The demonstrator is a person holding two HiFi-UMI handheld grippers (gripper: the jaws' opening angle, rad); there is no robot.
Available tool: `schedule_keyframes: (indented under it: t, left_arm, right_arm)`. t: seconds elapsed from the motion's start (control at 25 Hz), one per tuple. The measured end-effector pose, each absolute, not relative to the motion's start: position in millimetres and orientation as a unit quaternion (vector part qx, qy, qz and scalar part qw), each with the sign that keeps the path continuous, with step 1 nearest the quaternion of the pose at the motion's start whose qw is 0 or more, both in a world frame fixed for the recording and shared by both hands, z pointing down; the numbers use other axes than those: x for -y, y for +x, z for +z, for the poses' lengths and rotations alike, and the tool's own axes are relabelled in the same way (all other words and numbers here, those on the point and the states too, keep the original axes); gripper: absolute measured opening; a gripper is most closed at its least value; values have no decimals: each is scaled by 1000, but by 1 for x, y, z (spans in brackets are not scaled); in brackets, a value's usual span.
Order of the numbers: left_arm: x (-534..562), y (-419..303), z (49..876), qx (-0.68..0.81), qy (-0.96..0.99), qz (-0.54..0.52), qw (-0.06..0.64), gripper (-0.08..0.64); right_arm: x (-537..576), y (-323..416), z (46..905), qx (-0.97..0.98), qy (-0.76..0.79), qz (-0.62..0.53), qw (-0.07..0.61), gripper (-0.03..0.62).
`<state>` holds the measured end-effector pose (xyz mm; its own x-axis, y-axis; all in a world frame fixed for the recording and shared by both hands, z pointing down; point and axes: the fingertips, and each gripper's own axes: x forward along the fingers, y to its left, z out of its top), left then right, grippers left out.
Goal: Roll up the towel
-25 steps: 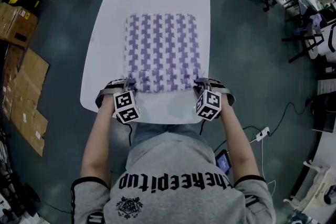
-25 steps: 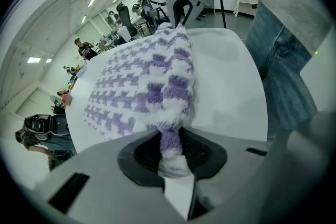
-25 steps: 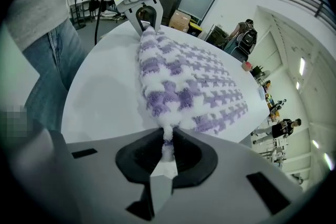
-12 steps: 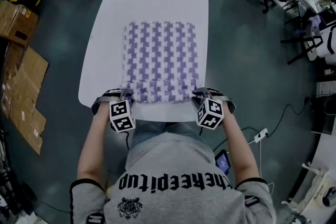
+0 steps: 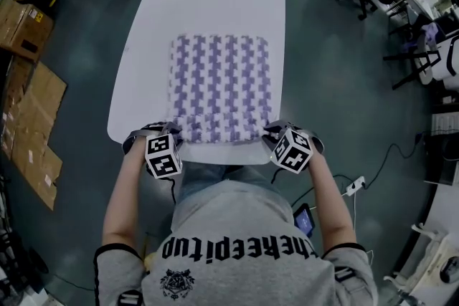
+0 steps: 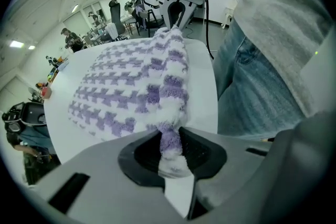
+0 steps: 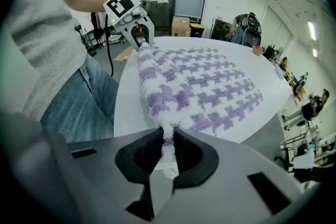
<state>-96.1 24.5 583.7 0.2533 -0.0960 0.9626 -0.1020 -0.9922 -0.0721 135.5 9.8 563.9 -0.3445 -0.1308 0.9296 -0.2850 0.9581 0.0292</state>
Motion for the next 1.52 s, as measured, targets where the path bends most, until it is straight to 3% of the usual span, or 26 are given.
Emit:
schedule_keyframes:
  t: [0.36,1.52]
  left_arm:
    - [16,-102,566,63,816,574,33,88]
    - [119,-107,572,129,817,561,15,115]
  right_arm:
    - [34,129,538,823,168,85,535,44]
    - [140,127,545,783,307,18,540,51]
